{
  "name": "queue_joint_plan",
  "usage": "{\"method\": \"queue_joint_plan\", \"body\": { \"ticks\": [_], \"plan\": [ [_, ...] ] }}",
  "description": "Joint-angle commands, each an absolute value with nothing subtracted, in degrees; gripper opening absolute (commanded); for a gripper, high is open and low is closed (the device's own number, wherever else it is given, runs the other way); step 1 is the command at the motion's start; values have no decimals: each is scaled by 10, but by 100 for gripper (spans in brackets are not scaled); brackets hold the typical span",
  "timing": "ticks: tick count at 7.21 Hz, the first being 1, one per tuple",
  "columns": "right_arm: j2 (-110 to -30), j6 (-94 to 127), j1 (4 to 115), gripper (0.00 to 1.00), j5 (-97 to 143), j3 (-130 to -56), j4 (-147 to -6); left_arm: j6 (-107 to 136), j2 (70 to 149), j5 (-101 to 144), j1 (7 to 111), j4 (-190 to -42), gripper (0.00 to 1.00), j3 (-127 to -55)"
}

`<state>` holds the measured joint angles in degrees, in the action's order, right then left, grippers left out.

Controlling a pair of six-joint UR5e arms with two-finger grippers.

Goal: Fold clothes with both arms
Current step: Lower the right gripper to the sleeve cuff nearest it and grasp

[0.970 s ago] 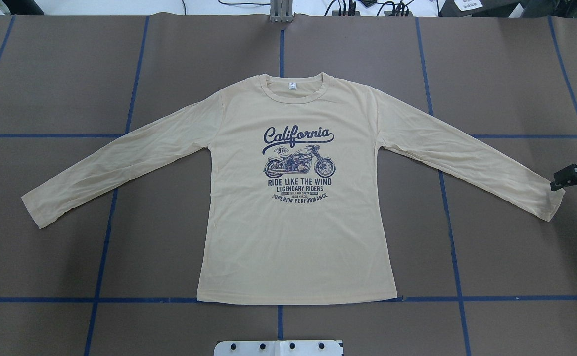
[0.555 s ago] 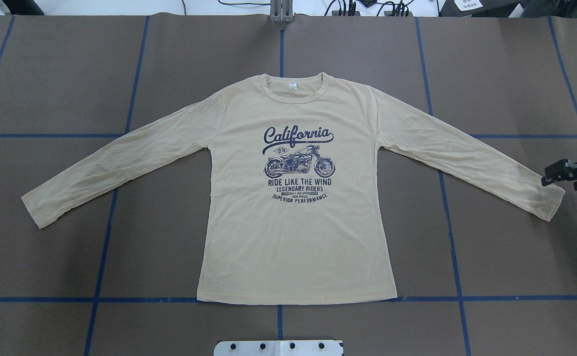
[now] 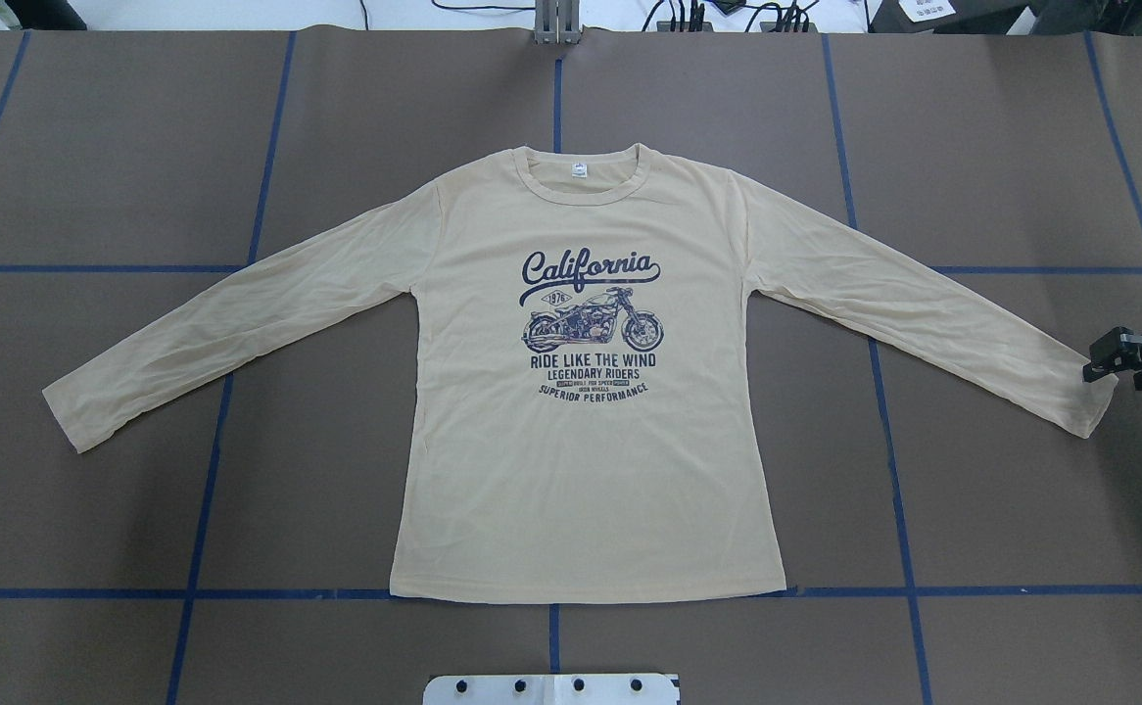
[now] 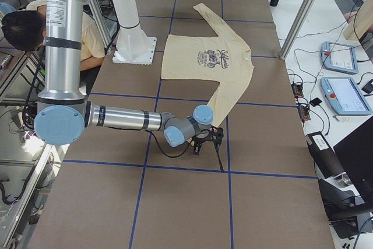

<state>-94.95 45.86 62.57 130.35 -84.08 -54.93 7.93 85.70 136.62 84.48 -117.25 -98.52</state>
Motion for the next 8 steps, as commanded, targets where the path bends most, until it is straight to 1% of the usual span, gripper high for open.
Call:
{"method": "queue_joint_plan", "body": {
  "ticks": [1,3,4,6,8],
  "plan": [
    [-948,459,625,0,1303,-839,-552,79,857,1366,846,-1172,100,-987],
    [-947,459,627,0,1327,-843,-554,79,857,1367,846,-1172,100,-988],
    [-944,459,648,0,1365,-848,-553,79,857,1367,846,-1172,100,-991],
    [-934,474,663,0,1389,-898,-554,82,857,1367,846,-1172,100,-1004],
    [-857,563,650,0,1386,-904,-555,82,859,1367,846,-1173,100,-1017]
  ]
}}
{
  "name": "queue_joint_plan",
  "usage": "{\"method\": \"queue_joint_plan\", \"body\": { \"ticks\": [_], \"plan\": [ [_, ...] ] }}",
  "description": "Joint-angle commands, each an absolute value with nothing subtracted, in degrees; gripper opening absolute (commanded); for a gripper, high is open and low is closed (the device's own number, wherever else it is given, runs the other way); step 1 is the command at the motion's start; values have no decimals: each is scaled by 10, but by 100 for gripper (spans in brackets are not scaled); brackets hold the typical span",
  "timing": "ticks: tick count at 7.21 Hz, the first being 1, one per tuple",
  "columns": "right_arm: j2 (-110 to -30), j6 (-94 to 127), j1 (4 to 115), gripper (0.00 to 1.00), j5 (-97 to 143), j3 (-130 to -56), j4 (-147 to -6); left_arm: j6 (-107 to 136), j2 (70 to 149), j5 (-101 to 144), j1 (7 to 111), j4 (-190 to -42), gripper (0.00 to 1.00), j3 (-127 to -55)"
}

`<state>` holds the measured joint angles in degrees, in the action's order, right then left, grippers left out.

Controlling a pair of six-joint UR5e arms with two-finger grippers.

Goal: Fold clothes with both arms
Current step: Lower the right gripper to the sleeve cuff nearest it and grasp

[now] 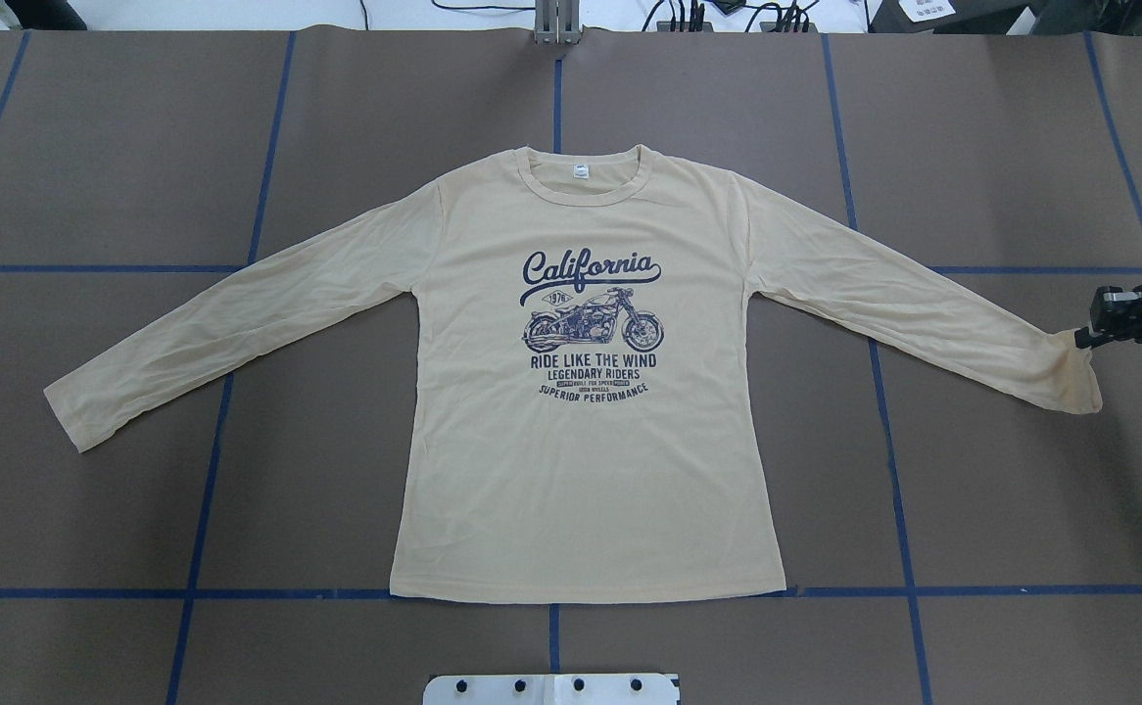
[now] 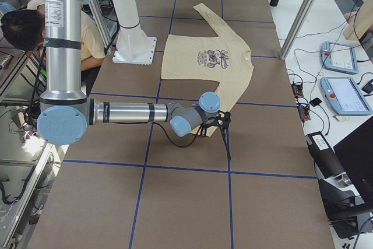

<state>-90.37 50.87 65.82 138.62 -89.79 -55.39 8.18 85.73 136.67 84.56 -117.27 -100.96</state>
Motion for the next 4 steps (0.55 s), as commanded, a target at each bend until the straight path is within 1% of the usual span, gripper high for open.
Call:
{"method": "queue_joint_plan", "body": {
  "ticks": [1,2,4],
  "plan": [
    [-813,618,617,0,1380,-899,-555,82,860,1367,845,-1172,100,-1027],
    [-755,672,589,0,1356,-897,-569,77,866,1367,842,-1172,100,-1029],
    [-609,704,543,0,1296,-896,-721,76,867,1367,841,-1173,100,-1027]
  ]
}}
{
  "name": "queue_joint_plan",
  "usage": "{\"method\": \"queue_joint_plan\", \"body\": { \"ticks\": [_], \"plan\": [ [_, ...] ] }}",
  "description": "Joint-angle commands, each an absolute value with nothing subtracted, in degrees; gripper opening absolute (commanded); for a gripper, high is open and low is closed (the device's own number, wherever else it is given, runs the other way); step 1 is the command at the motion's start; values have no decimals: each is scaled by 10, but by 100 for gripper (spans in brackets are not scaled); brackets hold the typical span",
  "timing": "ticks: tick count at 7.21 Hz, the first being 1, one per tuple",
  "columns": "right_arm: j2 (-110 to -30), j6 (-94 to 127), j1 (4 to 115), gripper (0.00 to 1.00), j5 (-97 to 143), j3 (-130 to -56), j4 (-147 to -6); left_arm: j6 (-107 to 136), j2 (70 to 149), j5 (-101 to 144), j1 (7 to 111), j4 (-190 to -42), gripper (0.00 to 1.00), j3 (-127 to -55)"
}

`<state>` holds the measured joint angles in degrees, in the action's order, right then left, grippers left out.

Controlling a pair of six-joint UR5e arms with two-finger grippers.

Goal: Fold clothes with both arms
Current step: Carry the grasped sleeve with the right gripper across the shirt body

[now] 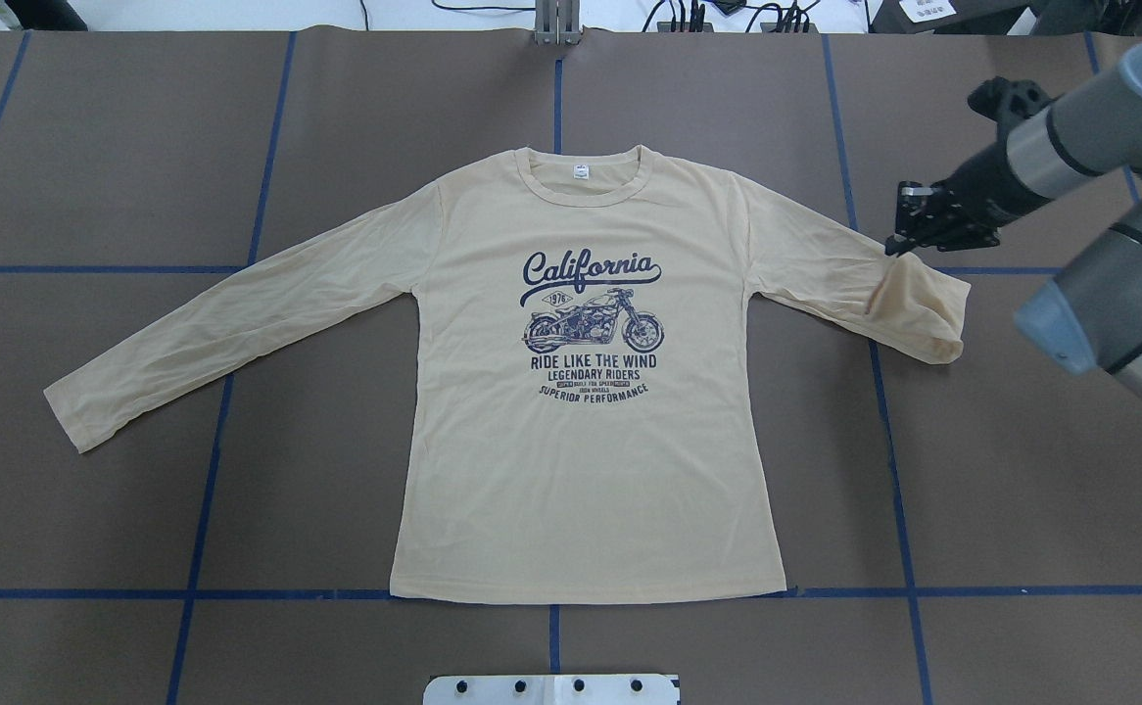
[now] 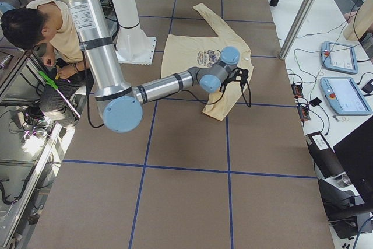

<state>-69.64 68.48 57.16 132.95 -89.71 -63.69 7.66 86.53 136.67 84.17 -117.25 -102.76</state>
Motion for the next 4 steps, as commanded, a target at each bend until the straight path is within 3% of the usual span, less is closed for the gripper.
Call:
{"method": "queue_joint_plan", "body": {
  "ticks": [1,2,4],
  "plan": [
    [-546,706,527,0,1266,-891,-773,76,867,1367,841,-1173,100,-1027],
    [-508,712,500,0,1239,-884,-787,76,867,1367,841,-1174,100,-1028],
    [-389,715,462,0,1179,-795,-786,76,867,1367,841,-1174,100,-1027]
  ]
}}
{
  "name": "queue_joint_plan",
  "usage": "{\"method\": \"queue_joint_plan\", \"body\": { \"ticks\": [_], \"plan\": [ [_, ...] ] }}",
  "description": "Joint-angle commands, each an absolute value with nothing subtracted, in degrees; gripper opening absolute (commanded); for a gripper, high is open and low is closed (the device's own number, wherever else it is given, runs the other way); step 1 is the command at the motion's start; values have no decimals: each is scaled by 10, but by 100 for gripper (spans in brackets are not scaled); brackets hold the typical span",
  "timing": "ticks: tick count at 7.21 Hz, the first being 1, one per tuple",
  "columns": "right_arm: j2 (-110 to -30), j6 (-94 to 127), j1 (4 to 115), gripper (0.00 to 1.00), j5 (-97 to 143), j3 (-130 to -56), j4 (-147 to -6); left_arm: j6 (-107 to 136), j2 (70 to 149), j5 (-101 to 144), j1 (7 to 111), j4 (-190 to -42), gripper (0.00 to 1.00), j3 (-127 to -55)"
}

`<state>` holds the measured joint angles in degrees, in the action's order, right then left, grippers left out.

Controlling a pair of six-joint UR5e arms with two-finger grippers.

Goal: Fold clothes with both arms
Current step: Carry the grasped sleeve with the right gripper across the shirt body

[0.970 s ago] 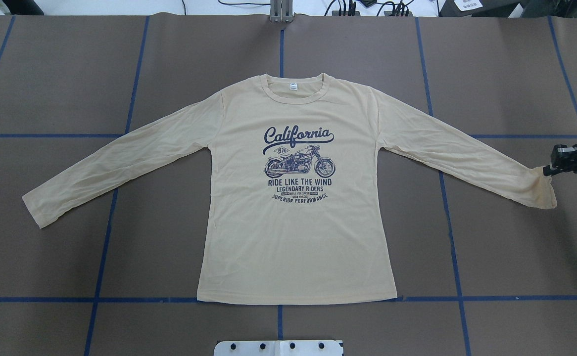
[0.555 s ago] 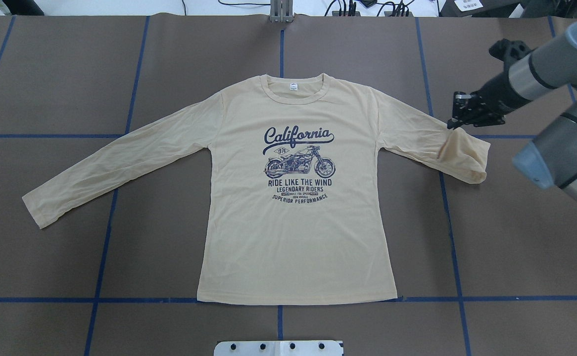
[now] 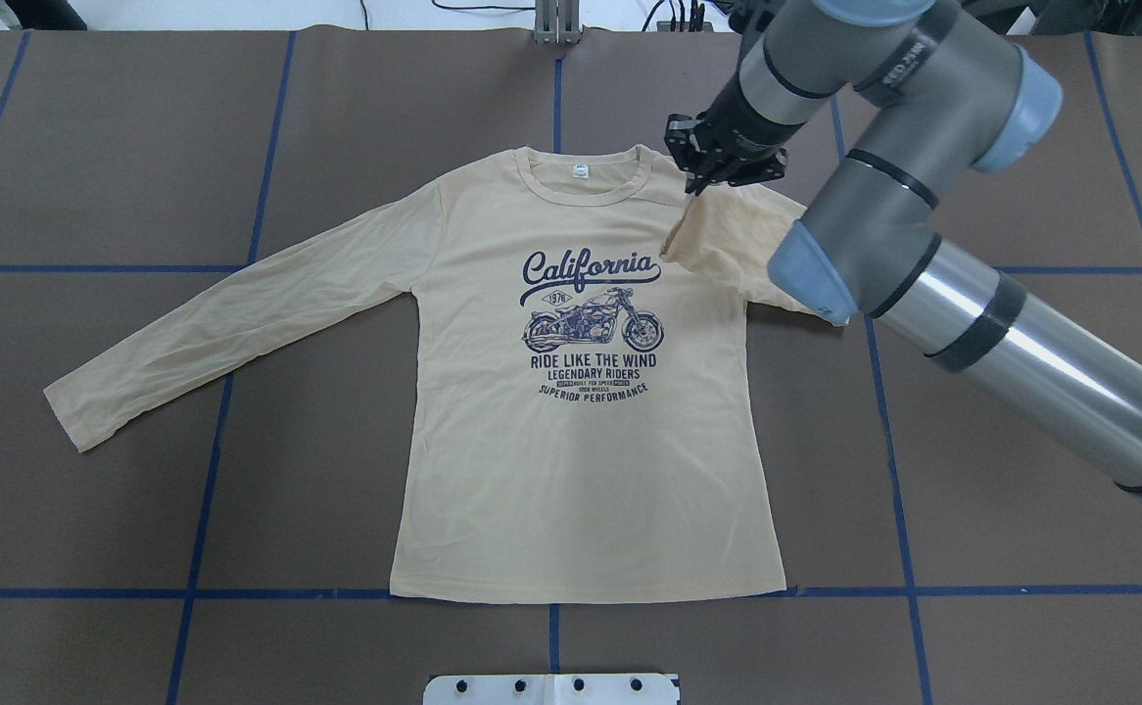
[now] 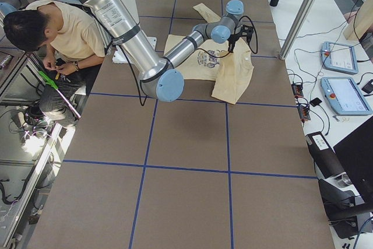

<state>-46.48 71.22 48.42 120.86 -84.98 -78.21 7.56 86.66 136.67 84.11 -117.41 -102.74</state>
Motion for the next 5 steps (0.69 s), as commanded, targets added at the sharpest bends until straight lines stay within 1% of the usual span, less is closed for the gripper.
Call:
{"method": "queue_joint_plan", "body": {
  "ticks": [1,2,3,5],
  "plan": [
    [-334,722,445,0,1161,-751,-784,77,867,1367,841,-1174,100,-1028],
    [-301,715,427,0,1131,-732,-783,79,867,1367,841,-1174,100,-1028],
    [-281,713,402,0,1102,-730,-784,80,867,1367,841,-1174,100,-1028],
    [-272,680,347,0,1012,-729,-785,78,866,1367,841,-1173,100,-1028]
  ]
}}
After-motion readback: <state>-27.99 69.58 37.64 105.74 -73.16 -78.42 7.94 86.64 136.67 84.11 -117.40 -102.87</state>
